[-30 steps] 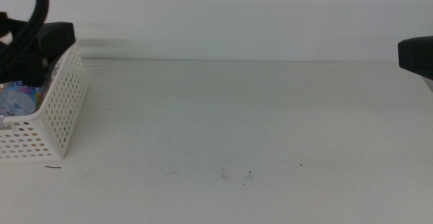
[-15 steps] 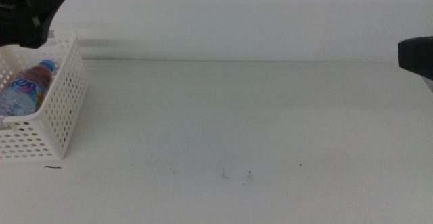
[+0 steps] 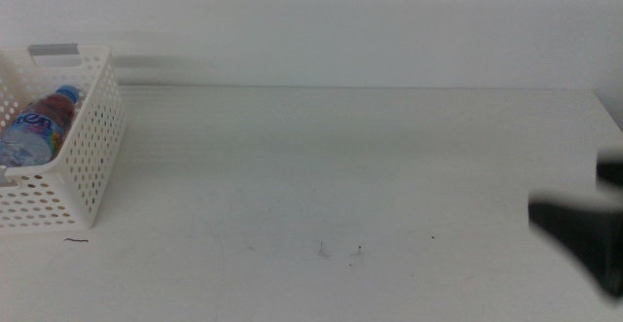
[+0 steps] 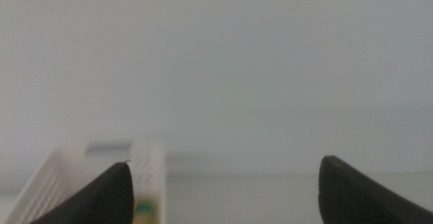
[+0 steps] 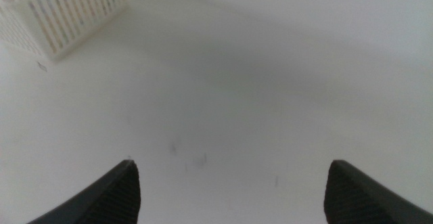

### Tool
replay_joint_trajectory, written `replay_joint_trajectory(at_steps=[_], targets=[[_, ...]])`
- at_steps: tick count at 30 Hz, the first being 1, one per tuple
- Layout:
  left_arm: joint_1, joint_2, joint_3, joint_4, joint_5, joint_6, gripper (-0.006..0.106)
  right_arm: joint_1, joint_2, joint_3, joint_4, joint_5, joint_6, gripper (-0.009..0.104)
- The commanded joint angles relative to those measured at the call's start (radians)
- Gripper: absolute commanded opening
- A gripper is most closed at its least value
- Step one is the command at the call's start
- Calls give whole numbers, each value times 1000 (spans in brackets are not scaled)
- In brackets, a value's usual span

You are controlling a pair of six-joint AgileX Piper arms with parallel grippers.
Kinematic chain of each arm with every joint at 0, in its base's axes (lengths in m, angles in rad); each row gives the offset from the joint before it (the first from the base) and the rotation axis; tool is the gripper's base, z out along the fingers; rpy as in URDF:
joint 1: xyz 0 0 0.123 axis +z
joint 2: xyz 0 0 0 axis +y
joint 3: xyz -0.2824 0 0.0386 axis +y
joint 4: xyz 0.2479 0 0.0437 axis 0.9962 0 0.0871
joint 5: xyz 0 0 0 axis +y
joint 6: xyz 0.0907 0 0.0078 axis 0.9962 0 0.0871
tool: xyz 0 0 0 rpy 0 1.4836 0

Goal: Use arms to grab the bottles and put them into the dustbin to the left of the table.

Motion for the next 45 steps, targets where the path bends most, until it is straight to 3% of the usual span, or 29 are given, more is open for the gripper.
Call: replay_joint_trajectory(at_steps=[1, 8, 13, 17, 23, 28, 45], targets=[[49, -113, 110, -51, -9, -2, 94, -51, -71, 153, 55, -115, -2, 82], [181, -424, 344, -53, 22, -2, 94, -308, -325, 447, 50, -282, -2, 82], [215, -434, 416, -149, 13, -2, 94, -455, -486, 532, 50, -290, -2, 82], [215, -434, 455, -155, -14, -2, 94, -534, -587, 608, 50, -374, -2, 82], [215, -434, 512, -136, -7, -2, 94, -567, -681, 676, 50, -382, -2, 82], [215, -434, 534, -131, -13, -2, 94, -567, -681, 716, 14, -387, -2, 82], [211, -434, 534, -118, -18, -2, 94, -578, -681, 716, 14, -437, -2, 82]])
